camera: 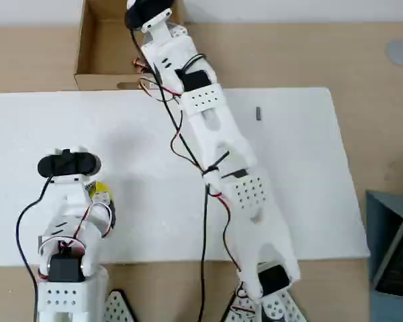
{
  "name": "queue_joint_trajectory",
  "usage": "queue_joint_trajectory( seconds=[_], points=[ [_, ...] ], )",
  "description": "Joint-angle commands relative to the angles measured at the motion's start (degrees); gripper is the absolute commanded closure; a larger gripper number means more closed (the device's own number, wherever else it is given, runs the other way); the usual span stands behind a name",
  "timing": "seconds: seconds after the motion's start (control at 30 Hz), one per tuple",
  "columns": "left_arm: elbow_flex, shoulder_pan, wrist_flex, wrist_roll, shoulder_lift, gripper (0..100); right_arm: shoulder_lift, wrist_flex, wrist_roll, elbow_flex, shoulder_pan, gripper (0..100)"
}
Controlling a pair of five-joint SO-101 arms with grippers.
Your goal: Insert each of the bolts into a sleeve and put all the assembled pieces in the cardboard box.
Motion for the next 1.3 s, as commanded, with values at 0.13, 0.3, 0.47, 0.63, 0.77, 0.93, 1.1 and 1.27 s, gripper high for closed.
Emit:
queue_joint_trajectory(
  seconds=[0.13, 0.3, 0.47, 0.63, 0.77, 0.93, 1.1, 1.27],
  points=[
    [0.7, -0.7, -1.1, -0.4, -0.5, 100, 0.0, 2.5, 0.4, -6.7, -0.8, 86.0],
    [0.7, -0.7, -1.1, -0.4, -0.5, 100, -0.2, 5.5, 0.4, -10.9, -0.8, 86.0],
    [0.7, -0.7, -1.1, -0.4, -0.5, 100, -0.2, 12.3, 0.4, -20.4, -0.7, 92.8],
    [0.7, -0.7, -1.1, -0.4, -0.5, 100, -0.2, 20.6, 2.1, -31.4, -0.7, 99.0],
    [0.7, -0.7, -1.1, -0.4, -0.5, 100, -0.3, 27.7, 4.3, -39.7, -0.7, 98.9],
    [0.7, -0.7, -1.1, -0.4, -0.5, 100, -7.2, 36.0, 4.6, -39.9, -0.2, 98.9],
    [0.7, -0.7, -1.1, -0.4, -0.5, 100, -14.6, 46.3, 4.6, -39.9, -0.2, 98.9],
    [0.7, -0.7, -1.1, -0.4, -0.5, 100, -23.1, 59.4, 4.4, -39.6, -0.2, 98.9]
  ],
)
